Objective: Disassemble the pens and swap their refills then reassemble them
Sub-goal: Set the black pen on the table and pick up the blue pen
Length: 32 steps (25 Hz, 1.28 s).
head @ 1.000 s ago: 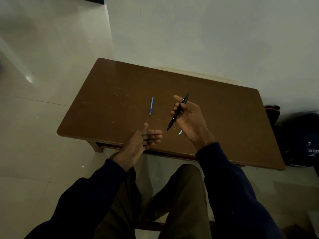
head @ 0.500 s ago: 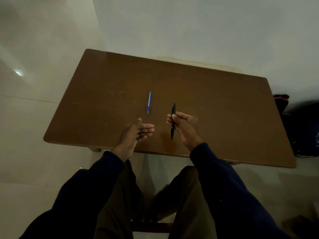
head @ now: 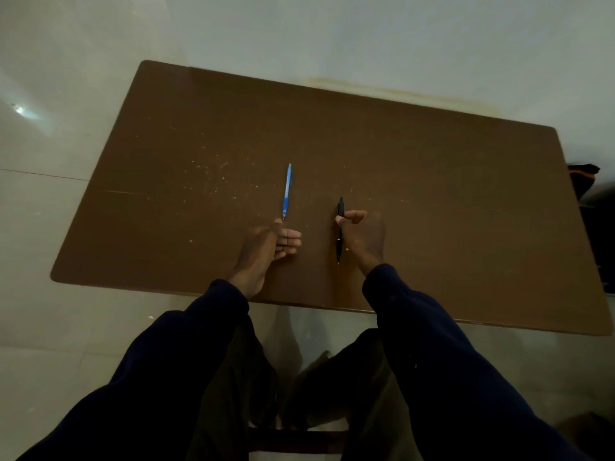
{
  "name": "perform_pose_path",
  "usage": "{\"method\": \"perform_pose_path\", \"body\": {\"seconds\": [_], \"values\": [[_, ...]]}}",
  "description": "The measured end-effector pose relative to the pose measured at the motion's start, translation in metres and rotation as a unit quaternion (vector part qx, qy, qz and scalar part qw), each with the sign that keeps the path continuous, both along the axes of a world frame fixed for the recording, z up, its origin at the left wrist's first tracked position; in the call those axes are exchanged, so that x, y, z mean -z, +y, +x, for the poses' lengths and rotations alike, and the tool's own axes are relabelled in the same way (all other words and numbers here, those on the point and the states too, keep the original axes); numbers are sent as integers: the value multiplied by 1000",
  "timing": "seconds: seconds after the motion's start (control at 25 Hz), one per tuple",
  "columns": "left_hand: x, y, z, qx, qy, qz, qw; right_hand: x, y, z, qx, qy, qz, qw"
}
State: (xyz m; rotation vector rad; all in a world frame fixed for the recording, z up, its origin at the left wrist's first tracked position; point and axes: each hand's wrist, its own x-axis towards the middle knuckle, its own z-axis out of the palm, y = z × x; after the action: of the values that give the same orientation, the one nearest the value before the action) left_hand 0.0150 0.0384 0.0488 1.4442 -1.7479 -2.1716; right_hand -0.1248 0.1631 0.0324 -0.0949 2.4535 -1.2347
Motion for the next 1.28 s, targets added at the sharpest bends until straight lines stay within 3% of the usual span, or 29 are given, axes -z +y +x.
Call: {"method": "perform_pose_path", "body": {"seconds": [0.32,0.64,1.0,1.28], "values": [[17,-7,-15,-3,-2,-26,1000,7,-5,-4,-28,70,76,994],[24,-17,-9,-16,6,-30,999,6,-7,-2,-29,77,81,993],[23,-28,-9,-42,5,-25,999,5,12,1,-10,69,9,998],[17,-32,-33,-70,15,-101,992,-3,20,7,-38,35,-60,997]]}}
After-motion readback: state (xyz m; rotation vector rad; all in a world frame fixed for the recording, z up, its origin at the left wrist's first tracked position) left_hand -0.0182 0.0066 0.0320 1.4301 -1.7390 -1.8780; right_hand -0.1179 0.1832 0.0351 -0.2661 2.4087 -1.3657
